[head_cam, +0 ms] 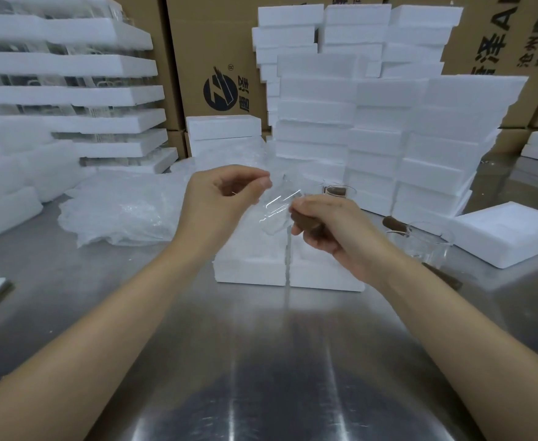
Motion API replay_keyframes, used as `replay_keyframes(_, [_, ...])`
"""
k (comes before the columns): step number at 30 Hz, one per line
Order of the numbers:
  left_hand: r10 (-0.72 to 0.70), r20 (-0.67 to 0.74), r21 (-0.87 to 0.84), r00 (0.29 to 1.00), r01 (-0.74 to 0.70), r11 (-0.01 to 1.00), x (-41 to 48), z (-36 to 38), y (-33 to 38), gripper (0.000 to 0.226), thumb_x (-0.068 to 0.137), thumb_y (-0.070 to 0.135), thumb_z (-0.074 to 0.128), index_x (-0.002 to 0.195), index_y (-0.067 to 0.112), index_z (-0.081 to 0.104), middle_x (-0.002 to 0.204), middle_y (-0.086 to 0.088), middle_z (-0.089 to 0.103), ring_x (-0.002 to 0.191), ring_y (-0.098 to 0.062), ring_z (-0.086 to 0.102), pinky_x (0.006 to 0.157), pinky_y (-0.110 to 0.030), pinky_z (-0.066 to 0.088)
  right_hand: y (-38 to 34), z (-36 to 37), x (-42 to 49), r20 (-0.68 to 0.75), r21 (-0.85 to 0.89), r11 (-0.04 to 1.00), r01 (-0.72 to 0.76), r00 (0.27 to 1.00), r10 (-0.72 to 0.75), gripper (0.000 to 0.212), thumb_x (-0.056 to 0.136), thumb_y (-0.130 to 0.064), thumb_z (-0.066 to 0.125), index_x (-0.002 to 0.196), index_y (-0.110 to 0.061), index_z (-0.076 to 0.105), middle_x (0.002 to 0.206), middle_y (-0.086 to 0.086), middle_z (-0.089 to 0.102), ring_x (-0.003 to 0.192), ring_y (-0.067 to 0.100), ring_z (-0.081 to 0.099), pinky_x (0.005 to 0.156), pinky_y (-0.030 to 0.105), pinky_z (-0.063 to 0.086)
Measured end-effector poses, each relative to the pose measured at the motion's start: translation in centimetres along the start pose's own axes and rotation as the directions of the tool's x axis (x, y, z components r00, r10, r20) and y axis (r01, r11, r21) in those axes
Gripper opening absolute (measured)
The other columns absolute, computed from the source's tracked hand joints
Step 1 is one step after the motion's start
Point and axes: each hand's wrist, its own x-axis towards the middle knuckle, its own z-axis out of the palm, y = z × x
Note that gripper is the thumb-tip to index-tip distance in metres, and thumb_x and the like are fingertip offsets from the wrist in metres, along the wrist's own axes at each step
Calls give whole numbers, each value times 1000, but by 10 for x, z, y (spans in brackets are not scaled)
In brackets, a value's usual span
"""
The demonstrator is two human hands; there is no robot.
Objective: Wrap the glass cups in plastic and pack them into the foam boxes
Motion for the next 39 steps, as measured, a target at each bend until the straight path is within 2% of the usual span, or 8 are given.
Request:
replay_keyframes(4, [40, 178, -5, 983, -40, 999, -10, 10, 3, 8, 84, 11, 72, 85, 19, 75, 77, 9, 74, 59, -2, 61, 60, -12, 47, 2, 3, 1, -32, 270, 958, -93, 994, 106, 13, 92, -16, 56, 83, -8, 61, 68, 9, 61, 44, 6, 45, 35, 14, 22])
replay_keyframes(8, [58, 257, -57, 965, -45, 997, -19, 19, 0, 9, 85, 10, 71, 85, 19, 75, 78, 4, 74, 58, -6, 60, 61, -16, 47, 5, 4, 4, 38, 649, 742, -168, 981, 189, 17, 91, -8, 56, 73, -9, 55, 60, 2, 50, 43, 7, 40, 34, 15, 26])
replay_keyframes(13, [100, 219, -126, 971, -73, 989, -24, 22, 3, 14, 85, 8, 70, 83, 22, 73, 74, 9, 71, 59, -5, 60, 61, -15, 47, 6, 13, 6, 81, 774, 619, -133, 990, 111, 10, 78, -9, 64, 70, -5, 60, 68, 3, 57, 58, 7, 53, 42, 15, 38])
replay_keyframes(20, [90, 164, 91, 982, -106, 990, -28, 29, 0, 6, 87, 16, 70, 81, 17, 71, 75, 7, 66, 66, -9, 63, 59, -20, 49, -5, 9, 3, 107, 945, 290, -149, 982, 156, 24, 88, 0, 46, 68, 0, 58, 62, 15, 62, 41, 12, 55, 33, 13, 35])
replay_keyframes(24, [103, 171, 208, 980, -139, 968, -31, 27, 1, 19, 95, 25, 57, 84, 14, 66, 82, 5, 64, 76, -10, 63, 70, -24, 49, -4, 4, 1, 116, 885, 431, -173, 981, 157, 34, 81, -8, 45, 47, -8, 52, 45, -2, 45, 31, 5, 33, 29, 15, 14])
replay_keyframes(28, [105, 331, 281, 938, -204, 938, -34, 28, 6, 40, 81, 58, 56, 106, 27, 58, 102, 16, 56, 97, -2, 56, 78, -12, 42, -4, 11, -1, 108, 802, 574, -163, 986, 128, 13, 75, -11, 53, 64, -6, 54, 56, 2, 53, 34, 5, 37, 32, 11, 29])
replay_keyframes(33, [243, 342, 290, 908, -347, 892, -36, 32, 4, 46, 84, 17, 72, 127, 19, 57, 107, 5, 49, 98, 2, 50, 85, -9, 39, 2, 18, -1, 97, 757, 632, -165, 985, 141, 18, 88, -13, 49, 72, -7, 55, 60, 6, 59, 48, 13, 57, 41, 17, 46])
replay_keyframes(39, [388, 293, 296, 874, -468, 832, -37, 34, 2, 23, 91, 8, 62, 113, 9, 69, 88, 4, 57, 78, -2, 52, 74, -14, 44, 3, 11, 4, 127, 795, 594, -119, 992, 29, 18, 78, 5, 38, 75, -6, 52, 81, 10, 58, 62, 22, 64, 59, 31, 56])
